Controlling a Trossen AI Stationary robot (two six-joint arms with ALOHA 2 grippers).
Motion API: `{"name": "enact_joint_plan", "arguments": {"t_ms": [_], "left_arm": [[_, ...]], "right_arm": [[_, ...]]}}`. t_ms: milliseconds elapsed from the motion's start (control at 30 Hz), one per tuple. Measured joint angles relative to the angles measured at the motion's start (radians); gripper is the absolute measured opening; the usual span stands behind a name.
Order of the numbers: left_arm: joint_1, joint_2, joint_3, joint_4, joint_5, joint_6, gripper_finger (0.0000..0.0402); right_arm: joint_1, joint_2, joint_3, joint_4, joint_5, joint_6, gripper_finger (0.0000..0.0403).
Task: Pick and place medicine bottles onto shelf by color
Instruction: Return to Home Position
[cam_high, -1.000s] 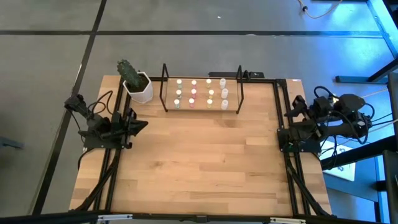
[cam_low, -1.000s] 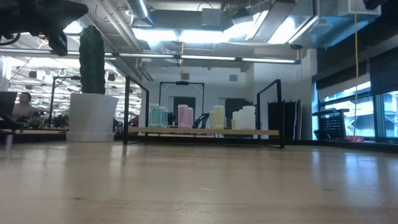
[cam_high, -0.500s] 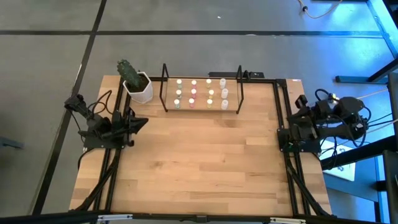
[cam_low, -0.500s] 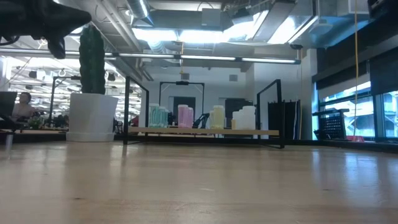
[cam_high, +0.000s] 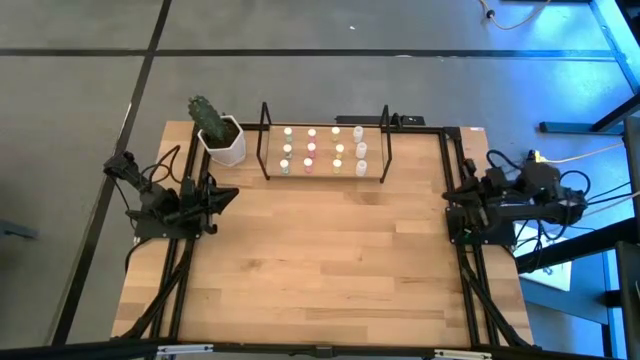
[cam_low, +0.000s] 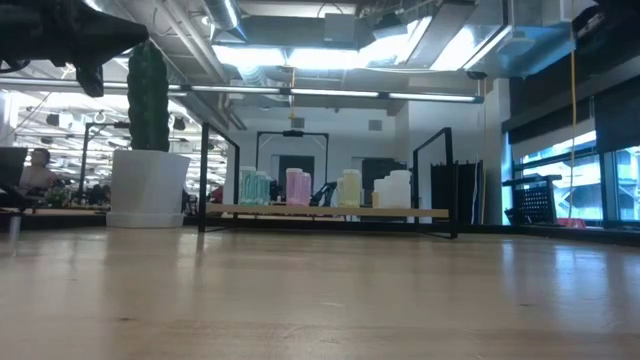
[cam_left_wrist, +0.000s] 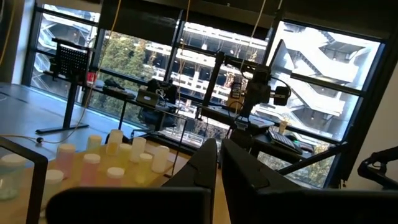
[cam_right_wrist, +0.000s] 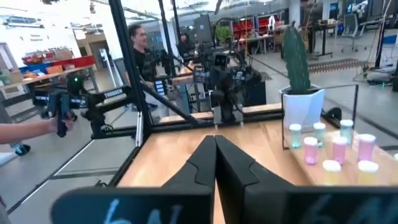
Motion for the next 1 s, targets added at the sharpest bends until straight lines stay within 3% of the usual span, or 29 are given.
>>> {"name": "enact_joint_plan", "arguments": {"t_ms": [367,767,1000], "left_arm": [[0.0,0.0,0.0,-0.004,0.0,0.001,0.0001],[0.0,0.0,0.0,-0.008,0.0,0.001,0.0024],[0.0,0.0,0.0,-0.007,0.001,0.001,0.0026]], "right_arm": [[0.0,0.001,-0.254,0.334,-0.041,0.008,0.0011],[0.0,0.0,-0.538,0.738,-0.055,0.048,0.0012],[-0.001,0.002,-0.55,0.725,-0.055,0.031,0.0012]]}}
